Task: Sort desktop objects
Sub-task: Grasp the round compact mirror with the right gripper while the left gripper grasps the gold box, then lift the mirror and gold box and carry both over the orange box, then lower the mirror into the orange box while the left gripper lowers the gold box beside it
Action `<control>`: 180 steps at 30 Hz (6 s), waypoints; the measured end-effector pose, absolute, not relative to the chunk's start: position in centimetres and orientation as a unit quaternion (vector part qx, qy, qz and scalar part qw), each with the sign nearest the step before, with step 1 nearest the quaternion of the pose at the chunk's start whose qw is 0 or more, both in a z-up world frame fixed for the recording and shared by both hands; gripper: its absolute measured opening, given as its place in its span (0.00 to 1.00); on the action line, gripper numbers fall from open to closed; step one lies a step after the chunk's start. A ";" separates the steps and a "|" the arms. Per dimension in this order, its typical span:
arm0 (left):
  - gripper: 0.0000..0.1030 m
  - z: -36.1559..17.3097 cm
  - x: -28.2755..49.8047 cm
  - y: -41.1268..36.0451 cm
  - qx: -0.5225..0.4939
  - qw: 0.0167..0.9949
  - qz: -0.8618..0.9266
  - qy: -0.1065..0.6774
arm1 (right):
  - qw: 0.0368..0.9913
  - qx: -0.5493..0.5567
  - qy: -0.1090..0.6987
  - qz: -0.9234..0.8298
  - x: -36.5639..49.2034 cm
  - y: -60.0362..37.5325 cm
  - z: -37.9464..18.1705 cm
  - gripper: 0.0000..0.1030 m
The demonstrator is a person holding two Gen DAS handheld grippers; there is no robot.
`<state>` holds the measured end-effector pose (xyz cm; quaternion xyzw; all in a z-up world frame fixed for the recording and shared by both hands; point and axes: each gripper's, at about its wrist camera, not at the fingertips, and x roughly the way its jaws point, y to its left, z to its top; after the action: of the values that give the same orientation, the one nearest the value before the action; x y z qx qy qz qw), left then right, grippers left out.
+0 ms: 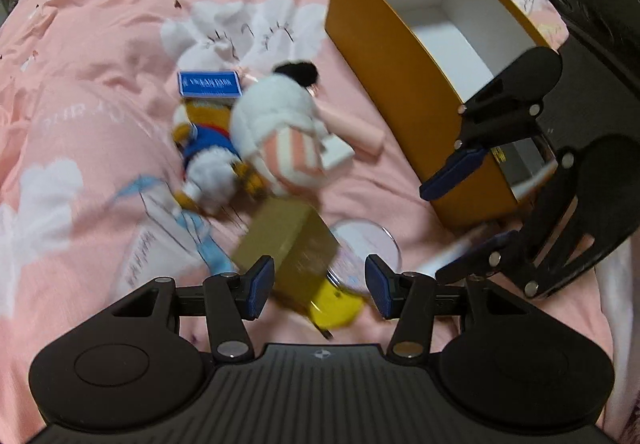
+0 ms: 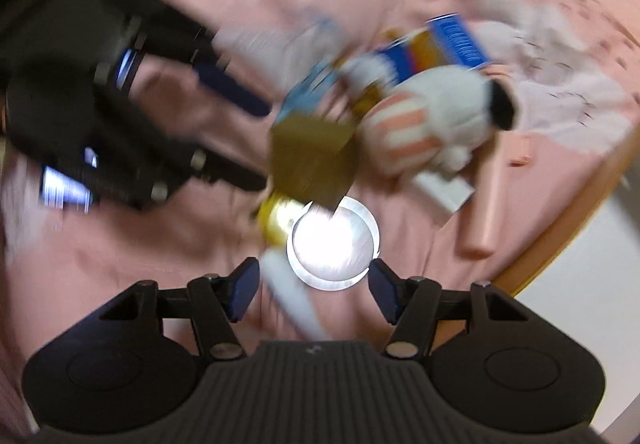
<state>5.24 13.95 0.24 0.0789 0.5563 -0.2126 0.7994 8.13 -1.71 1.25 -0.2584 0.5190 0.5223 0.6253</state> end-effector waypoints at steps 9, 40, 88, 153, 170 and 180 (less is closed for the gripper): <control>0.57 0.4 1.4 12.0 0.097 0.803 -0.199 0.553 | 0.547 -0.388 0.523 0.526 5.9 0.1 -1.9 0.43; 0.66 -3.5 11.1 14.0 0.179 0.736 -0.287 0.587 | 0.562 -0.306 0.600 0.481 13.4 4.9 -5.2 0.53; 0.53 -1.1 3.4 17.8 -0.138 0.838 0.060 0.524 | 0.594 -0.181 0.684 0.381 15.1 6.1 -6.9 0.71; 0.51 2.7 2.9 -0.3 -0.081 0.906 -0.156 0.385 | 0.818 0.048 0.530 0.217 9.4 -20.0 3.7 0.14; 0.51 -0.7 4.5 -3.4 0.031 0.856 -0.167 0.488 | 0.796 0.107 0.555 0.217 10.2 -22.6 3.3 0.15; 0.54 -1.9 6.5 -2.8 0.008 0.816 -0.220 0.534 | 0.792 0.098 0.561 0.219 10.2 -22.4 3.4 0.20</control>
<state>6.46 -2.82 -1.86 0.0084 0.5336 -0.2204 0.8165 10.19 -22.38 3.39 0.0981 0.5615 0.2190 0.7919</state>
